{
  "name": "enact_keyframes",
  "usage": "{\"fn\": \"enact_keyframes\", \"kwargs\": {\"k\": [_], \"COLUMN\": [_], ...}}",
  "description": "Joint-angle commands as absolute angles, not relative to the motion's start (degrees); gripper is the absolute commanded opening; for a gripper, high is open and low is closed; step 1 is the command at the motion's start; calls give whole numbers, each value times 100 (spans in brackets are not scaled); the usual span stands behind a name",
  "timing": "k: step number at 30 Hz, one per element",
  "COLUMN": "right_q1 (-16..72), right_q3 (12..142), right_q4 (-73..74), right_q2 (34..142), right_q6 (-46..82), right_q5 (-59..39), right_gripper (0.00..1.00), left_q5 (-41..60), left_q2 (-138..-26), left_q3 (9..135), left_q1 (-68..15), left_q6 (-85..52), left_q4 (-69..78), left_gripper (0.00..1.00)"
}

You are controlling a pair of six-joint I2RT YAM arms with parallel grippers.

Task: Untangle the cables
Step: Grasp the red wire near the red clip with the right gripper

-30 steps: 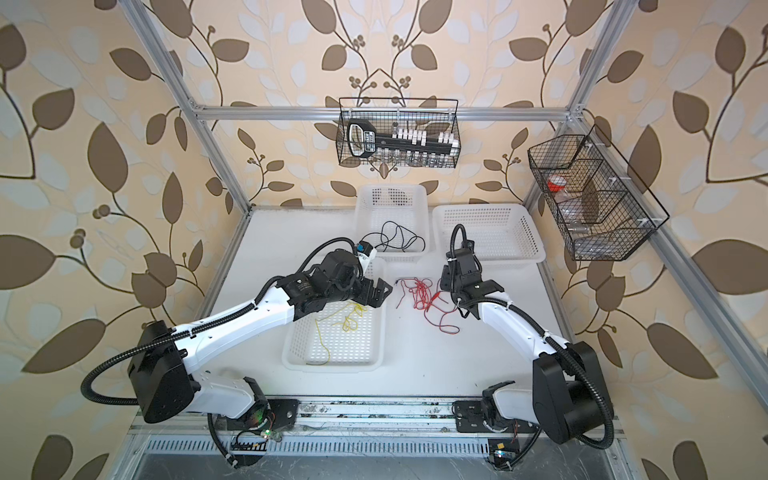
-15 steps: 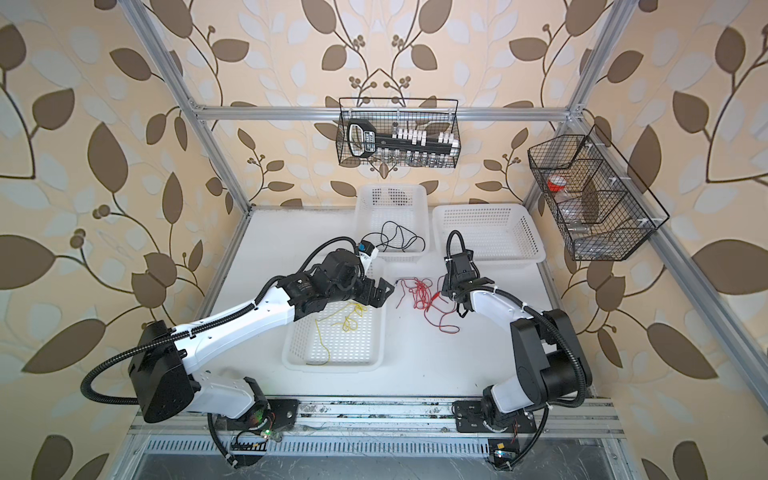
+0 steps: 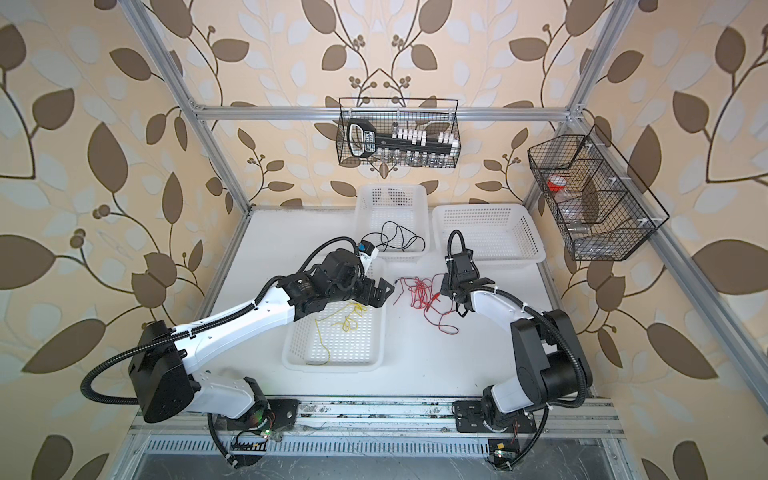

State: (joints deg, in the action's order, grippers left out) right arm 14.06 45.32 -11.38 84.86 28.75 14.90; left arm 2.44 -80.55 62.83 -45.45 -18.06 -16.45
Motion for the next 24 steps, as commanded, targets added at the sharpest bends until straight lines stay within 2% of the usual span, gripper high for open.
{"fn": "enact_keyframes", "kwargs": {"k": [1, 5, 10, 15, 18, 23, 24], "right_q1": [1395, 1391, 1393, 1393, 1389, 1389, 1390], "right_q3": [4378, 4197, 3974, 3886, 3831, 3805, 3807], "right_q4": [-1448, -1555, -1426, -1090, -751, -490, -494], "right_q2": [8194, 7942, 7990, 8323, 8461, 8393, 8341], "right_q6": [2787, 2801, 2878, 2914, 2962, 2951, 2936], "right_q5": [1648, 1680, 1433, 1178, 913, 847, 861], "right_gripper": [19, 34, 38, 38, 33, 3, 0], "left_q5": [172, 184, 242, 270, 259, 219, 203], "left_q2": [-8042, -8036, -8055, -8034, -8024, -7988, -7987], "left_q3": [6330, 6292, 6279, 6244, 6222, 6187, 6187], "left_q1": [-4588, -4588, -4588, -4588, -4588, -4588, -4588], "left_q6": [-1814, -1818, -1832, -1847, -1851, -1838, -1827], "left_q4": [-1525, -1489, -1451, -1431, -1436, -1468, -1484], "left_gripper": [99, 99, 99, 99, 99, 99, 99]}}
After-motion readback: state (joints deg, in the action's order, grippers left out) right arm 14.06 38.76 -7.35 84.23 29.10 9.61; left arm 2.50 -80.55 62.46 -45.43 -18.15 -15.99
